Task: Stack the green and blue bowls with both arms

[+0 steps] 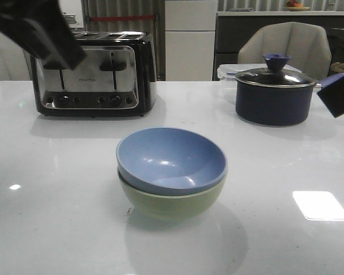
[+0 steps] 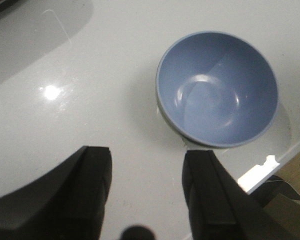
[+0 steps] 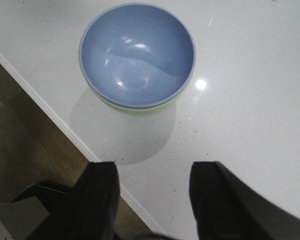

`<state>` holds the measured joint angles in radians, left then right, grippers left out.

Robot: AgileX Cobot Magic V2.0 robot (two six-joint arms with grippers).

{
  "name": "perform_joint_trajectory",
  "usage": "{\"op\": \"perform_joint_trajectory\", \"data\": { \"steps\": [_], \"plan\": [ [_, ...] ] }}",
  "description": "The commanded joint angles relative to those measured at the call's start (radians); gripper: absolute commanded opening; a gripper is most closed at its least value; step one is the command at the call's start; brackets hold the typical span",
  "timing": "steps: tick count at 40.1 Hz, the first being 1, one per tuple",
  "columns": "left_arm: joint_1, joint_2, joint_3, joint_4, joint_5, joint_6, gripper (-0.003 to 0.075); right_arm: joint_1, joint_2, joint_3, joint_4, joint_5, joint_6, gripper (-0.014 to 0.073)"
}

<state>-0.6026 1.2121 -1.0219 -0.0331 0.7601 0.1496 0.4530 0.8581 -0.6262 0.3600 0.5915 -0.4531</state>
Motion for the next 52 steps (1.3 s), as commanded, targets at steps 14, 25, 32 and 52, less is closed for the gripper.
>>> {"op": "perform_joint_trajectory", "data": {
  "steps": [14, 25, 32, 52],
  "plan": [
    [-0.002, -0.462, 0.259, 0.033, -0.038, -0.004, 0.0402, 0.001, -0.010, -0.025, 0.015, -0.061, -0.010, 0.0444],
    [-0.002, -0.570, 0.343, 0.033, -0.036, -0.004, 0.0402, 0.001, -0.003, -0.025, 0.011, -0.055, -0.010, 0.0444],
    [-0.002, -0.570, 0.352, 0.033, -0.042, -0.004, 0.0402, 0.001, 0.012, -0.025, 0.008, -0.052, -0.010, 0.0354],
    [-0.002, -0.570, 0.352, 0.027, -0.042, -0.006, 0.0197, 0.001, 0.019, -0.024, 0.011, -0.018, -0.009, 0.0057]
  ]
}}
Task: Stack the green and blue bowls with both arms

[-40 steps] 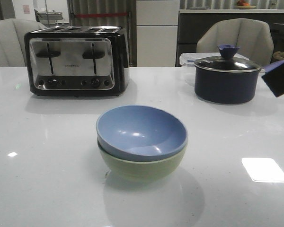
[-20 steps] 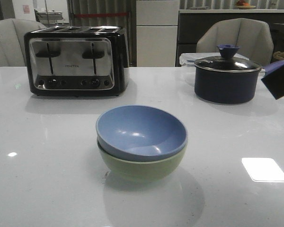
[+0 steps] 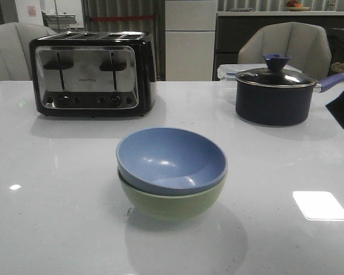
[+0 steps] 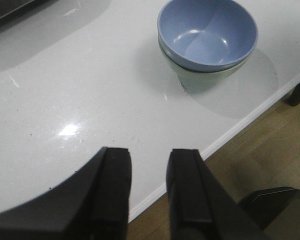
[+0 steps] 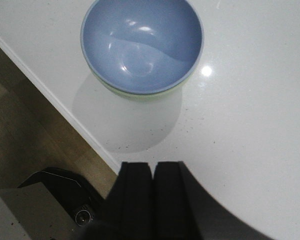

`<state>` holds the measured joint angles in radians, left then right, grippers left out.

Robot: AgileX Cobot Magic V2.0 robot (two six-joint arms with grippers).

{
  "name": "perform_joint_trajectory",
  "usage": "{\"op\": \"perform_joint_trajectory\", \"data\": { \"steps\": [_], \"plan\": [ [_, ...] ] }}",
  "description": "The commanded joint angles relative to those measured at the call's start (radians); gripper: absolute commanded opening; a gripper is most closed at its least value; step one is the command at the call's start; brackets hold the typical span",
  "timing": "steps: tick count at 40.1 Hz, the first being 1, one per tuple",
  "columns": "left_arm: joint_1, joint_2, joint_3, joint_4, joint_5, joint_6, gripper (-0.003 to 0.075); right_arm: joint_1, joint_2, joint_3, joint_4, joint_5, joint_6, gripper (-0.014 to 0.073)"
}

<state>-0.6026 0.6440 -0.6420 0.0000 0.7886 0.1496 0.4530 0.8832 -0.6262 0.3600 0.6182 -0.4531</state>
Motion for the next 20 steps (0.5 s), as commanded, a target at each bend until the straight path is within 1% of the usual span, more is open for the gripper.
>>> {"op": "perform_joint_trajectory", "data": {
  "steps": [1, 5, 20],
  "plan": [
    [-0.002, -0.002, -0.028, -0.006, -0.070, -0.006, 0.0174, 0.001, -0.006, -0.024, 0.011, -0.044, -0.009, 0.0057],
    [-0.002, -0.002, -0.028, -0.008, -0.070, -0.006, 0.0094, 0.001, -0.006, -0.024, 0.011, -0.044, -0.009, 0.0057],
    [-0.002, -0.002, -0.028, -0.008, -0.070, -0.006, 0.0093, 0.001, -0.006, -0.024, 0.011, -0.044, -0.009, 0.0057]
  ]
}}
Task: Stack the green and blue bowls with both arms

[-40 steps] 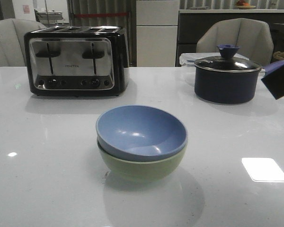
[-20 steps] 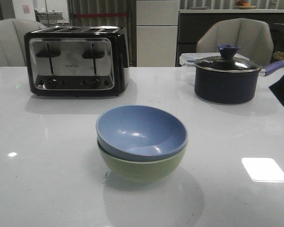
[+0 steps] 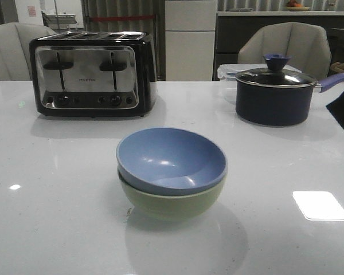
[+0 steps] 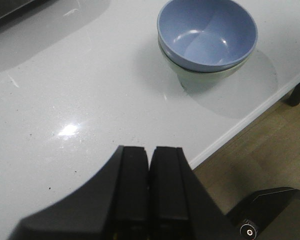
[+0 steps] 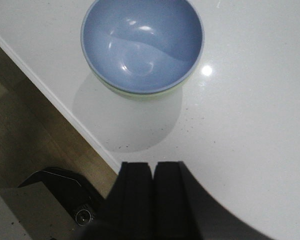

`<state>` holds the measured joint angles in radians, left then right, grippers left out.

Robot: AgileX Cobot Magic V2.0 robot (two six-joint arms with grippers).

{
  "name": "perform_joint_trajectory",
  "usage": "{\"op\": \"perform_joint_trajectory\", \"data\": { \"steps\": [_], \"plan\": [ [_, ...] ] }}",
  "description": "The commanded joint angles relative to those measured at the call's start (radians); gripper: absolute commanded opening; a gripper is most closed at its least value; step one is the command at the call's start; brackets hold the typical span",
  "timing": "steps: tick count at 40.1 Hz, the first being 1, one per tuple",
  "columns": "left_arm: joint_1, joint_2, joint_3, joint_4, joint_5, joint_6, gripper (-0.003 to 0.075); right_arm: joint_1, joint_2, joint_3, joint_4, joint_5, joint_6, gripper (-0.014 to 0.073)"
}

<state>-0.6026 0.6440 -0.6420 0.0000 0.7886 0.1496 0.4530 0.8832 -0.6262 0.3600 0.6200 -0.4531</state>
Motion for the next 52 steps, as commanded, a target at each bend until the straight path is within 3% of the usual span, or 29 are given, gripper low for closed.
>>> {"op": "perform_joint_trajectory", "data": {
  "steps": [1, 6, 12, 24, 31, 38, 44, 52],
  "plan": [
    [-0.002, -0.002, -0.028, -0.008, -0.070, -0.006, 0.0093, 0.001, -0.006, -0.024, 0.011, -0.046, -0.009, 0.0057],
    [0.011, -0.023, -0.026, 0.018, -0.097, 0.001, 0.0093, 0.001, -0.006, -0.024, 0.011, -0.046, -0.009, 0.0057],
    [0.155, -0.136, 0.048, 0.026, -0.263, 0.001, 0.0093, 0.001, -0.006, -0.024, 0.011, -0.046, -0.009, 0.0057],
    [0.431, -0.469, 0.405, -0.021, -0.664, 0.000, 0.0093, 0.001, -0.006, -0.024, 0.011, -0.046, -0.009, 0.0057],
    [0.545, -0.620, 0.543, -0.107, -0.752, 0.000, 0.0093, 0.001, -0.006, -0.024, 0.011, -0.046, -0.009, 0.0057],
    [0.581, -0.670, 0.597, -0.111, -0.766, -0.015, 0.0093, 0.001, -0.006, -0.024, 0.011, -0.046, -0.009, 0.0057],
    [0.560, -0.670, 0.615, -0.017, -0.789, -0.150, 0.0093, 0.001, -0.006, -0.024, 0.011, -0.047, -0.009, 0.0057],
    [0.532, -0.670, 0.652, -0.013, -0.847, -0.156, 0.0093, 0.001, -0.006, -0.024, 0.011, -0.047, -0.009, 0.0057]
  ]
}}
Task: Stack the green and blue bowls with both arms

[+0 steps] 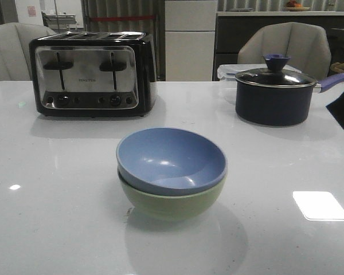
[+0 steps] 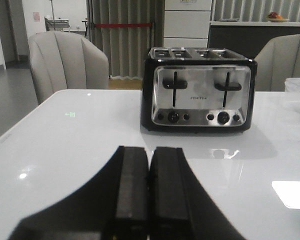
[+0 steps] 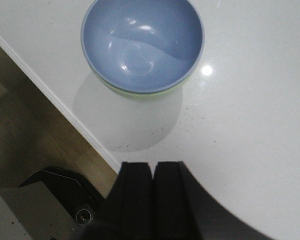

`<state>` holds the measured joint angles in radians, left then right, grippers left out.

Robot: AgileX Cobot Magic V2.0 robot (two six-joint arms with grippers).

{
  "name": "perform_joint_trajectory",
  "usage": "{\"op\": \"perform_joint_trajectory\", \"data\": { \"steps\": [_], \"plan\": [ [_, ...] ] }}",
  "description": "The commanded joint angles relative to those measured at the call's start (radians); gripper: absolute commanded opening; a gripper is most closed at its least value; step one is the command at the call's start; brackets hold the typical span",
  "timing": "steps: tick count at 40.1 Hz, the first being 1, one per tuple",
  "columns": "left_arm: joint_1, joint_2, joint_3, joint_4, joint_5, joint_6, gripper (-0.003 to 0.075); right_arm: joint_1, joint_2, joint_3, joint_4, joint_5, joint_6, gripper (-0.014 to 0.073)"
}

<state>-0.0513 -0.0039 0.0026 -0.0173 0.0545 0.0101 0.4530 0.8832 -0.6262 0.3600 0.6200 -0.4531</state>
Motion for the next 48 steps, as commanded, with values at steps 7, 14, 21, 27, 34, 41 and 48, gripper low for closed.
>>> {"op": "perform_joint_trajectory", "data": {
  "steps": [7, 14, 21, 27, 34, 41, 48],
  "plan": [
    [-0.036, -0.022, 0.005, 0.004, -0.121, -0.016, 0.0093, 0.001, -0.006, -0.024, 0.011, -0.047, -0.009, 0.0057],
    [-0.036, -0.022, 0.005, 0.004, -0.136, -0.016, 0.0093, 0.001, -0.006, -0.024, 0.011, -0.047, -0.009, 0.0057],
    [-0.036, -0.022, 0.005, 0.004, -0.136, -0.016, 0.0093, 0.001, -0.006, -0.024, 0.011, -0.047, -0.009, 0.0057],
    [-0.036, -0.022, 0.005, 0.004, -0.136, -0.016, 0.0093, 0.001, -0.006, -0.024, 0.011, -0.047, -0.009, 0.0057],
    [-0.036, -0.022, 0.005, 0.004, -0.136, -0.016, 0.0093, 0.001, -0.006, -0.024, 0.011, -0.047, -0.009, 0.0057],
    [-0.036, -0.022, 0.005, 0.004, -0.136, -0.016, 0.0093, 0.001, -0.006, -0.024, 0.011, -0.047, -0.009, 0.0057],
    [-0.036, -0.022, 0.005, 0.004, -0.136, -0.016, 0.0093, -0.005, -0.023, -0.022, 0.010, -0.045, -0.009, 0.0057]
  ]
}}
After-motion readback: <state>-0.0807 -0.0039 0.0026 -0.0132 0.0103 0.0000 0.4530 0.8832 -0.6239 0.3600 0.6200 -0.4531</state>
